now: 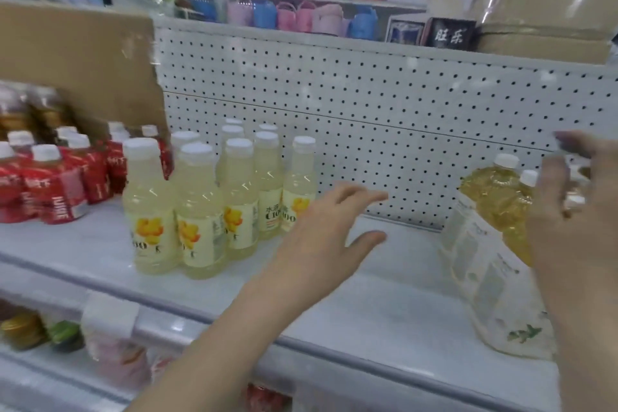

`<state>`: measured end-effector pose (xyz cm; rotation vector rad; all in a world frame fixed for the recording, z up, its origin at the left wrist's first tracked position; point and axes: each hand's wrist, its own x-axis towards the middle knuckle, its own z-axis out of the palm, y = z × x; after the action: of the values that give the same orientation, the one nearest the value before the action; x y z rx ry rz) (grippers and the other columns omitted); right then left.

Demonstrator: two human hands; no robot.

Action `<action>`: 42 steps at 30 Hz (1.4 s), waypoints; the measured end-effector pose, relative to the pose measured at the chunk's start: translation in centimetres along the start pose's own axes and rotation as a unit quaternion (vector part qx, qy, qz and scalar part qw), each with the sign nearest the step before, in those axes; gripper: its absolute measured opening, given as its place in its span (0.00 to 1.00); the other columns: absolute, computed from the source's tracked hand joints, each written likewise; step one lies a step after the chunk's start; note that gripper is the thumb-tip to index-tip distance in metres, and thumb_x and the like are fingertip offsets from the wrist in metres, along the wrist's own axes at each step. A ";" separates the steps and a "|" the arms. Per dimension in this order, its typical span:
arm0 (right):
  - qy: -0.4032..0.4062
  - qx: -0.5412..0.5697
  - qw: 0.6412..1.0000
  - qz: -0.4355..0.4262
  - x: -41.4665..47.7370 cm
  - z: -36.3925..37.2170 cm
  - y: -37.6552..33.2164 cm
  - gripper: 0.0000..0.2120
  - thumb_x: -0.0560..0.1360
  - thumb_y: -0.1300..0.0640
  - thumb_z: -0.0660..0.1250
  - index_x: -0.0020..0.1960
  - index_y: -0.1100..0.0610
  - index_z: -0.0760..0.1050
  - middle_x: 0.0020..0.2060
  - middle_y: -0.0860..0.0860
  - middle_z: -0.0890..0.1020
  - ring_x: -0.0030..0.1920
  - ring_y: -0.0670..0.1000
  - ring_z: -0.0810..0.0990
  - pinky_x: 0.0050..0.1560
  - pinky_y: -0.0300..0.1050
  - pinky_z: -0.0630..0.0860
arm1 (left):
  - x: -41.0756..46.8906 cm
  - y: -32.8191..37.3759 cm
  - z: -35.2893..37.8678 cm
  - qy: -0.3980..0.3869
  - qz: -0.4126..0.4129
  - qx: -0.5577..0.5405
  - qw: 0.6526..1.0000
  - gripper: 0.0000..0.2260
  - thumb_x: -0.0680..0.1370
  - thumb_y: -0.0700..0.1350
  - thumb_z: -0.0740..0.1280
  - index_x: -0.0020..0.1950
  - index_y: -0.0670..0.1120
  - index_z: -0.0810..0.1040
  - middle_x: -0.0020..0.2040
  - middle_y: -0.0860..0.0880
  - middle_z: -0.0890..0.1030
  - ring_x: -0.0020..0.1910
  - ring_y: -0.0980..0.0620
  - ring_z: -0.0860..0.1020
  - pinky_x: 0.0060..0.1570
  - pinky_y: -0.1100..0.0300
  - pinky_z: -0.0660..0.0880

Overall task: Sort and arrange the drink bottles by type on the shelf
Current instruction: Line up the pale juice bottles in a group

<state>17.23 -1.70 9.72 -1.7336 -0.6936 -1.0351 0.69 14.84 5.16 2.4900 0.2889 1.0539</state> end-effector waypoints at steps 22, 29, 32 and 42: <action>-0.442 -0.039 0.895 0.047 0.7 18.5 -7.9 0.21 0.83 0.47 0.64 0.73 0.53 0.69 0.61 0.58 0.80 0.51 0.54 0.73 0.52 0.49 0.73 | 13.6 -10.8 -11.4 -0.205 -0.132 0.330 0.912 0.15 0.76 0.49 0.70 0.62 0.48 0.80 0.56 0.47 0.82 0.51 0.46 0.79 0.44 0.57 0.71; -0.436 -0.004 0.898 0.055 2.1 17.8 -4.7 0.22 0.81 0.46 0.66 0.73 0.49 0.70 0.57 0.54 0.77 0.50 0.56 0.78 0.52 0.53 0.79 | 14.7 -9.8 -8.9 -0.214 -0.114 0.261 0.934 0.19 0.78 0.48 0.70 0.69 0.50 0.76 0.62 0.47 0.80 0.55 0.46 0.80 0.53 0.54 0.76; -0.447 0.025 0.893 0.054 2.5 17.6 -3.3 0.21 0.81 0.46 0.67 0.73 0.47 0.70 0.59 0.53 0.78 0.55 0.54 0.77 0.49 0.49 0.75 | 15.4 -8.8 -7.0 -0.217 -0.108 0.230 0.942 0.20 0.80 0.46 0.67 0.73 0.50 0.73 0.70 0.46 0.75 0.58 0.45 0.79 0.51 0.56 0.73; -0.413 0.114 0.900 0.077 1.7 16.5 -1.0 0.23 0.79 0.50 0.70 0.72 0.46 0.70 0.56 0.47 0.80 0.52 0.49 0.82 0.55 0.55 0.80 | 13.8 -9.6 -1.6 -0.121 -0.102 -0.021 0.987 0.23 0.80 0.43 0.68 0.74 0.52 0.67 0.69 0.52 0.73 0.64 0.49 0.75 0.60 0.58 0.72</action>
<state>22.62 13.98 8.76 -1.9514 -1.1215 -0.0472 8.78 28.60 10.55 2.4558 0.4313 0.6627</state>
